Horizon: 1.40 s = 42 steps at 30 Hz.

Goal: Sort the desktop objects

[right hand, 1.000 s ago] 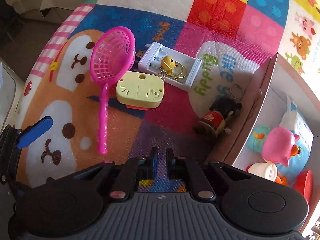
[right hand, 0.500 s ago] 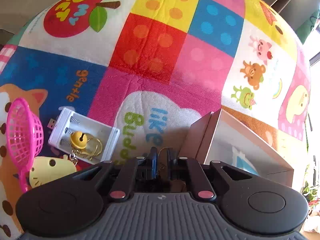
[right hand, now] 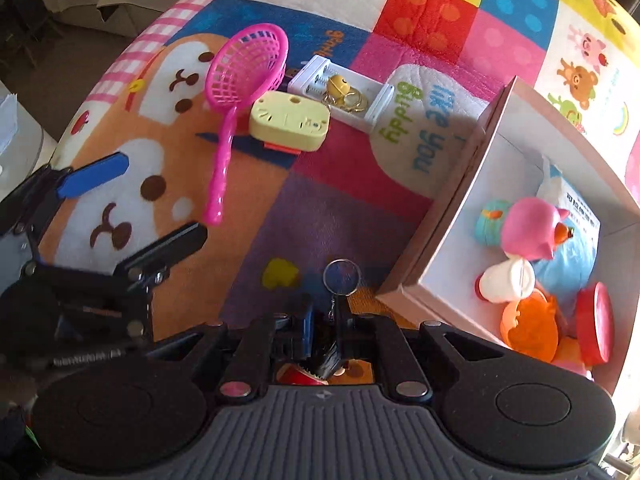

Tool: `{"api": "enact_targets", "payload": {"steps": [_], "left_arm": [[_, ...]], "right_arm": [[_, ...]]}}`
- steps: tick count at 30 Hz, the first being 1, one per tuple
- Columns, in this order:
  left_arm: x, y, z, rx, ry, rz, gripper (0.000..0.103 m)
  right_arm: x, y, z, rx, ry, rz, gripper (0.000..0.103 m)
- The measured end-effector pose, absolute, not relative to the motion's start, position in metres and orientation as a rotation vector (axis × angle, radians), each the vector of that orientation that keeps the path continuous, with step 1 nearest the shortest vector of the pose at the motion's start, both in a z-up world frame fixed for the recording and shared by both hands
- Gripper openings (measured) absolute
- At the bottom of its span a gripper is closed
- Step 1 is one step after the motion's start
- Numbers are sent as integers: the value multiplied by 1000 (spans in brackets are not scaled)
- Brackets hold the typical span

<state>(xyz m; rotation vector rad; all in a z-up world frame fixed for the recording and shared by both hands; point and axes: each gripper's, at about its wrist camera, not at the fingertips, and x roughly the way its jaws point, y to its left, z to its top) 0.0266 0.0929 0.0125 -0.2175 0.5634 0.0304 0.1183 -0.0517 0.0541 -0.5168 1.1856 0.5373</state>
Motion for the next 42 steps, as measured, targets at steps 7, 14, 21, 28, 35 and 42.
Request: {"api": "enact_targets", "payload": {"steps": [7,14,21,28,35,42], "left_arm": [[27,89,12,-200,567,51,100],[38,69,27,-104,537,27,100],[86,44,32,-47,588,-10,82],[125,35,17,60,621,99,81],[103,29,17,166,619,61,51],[32,17,21,152,663,-175,41]], "right_arm": [[75,-122,55,-496,940,359,49],[32,-186,55,-220,698,308,102],[26,-216,22,-60,589,118,103],[32,-238,13,83,616,108,103],[39,-255,7,215,657,103,103],[40,-257,5,237,671,90,103]]}}
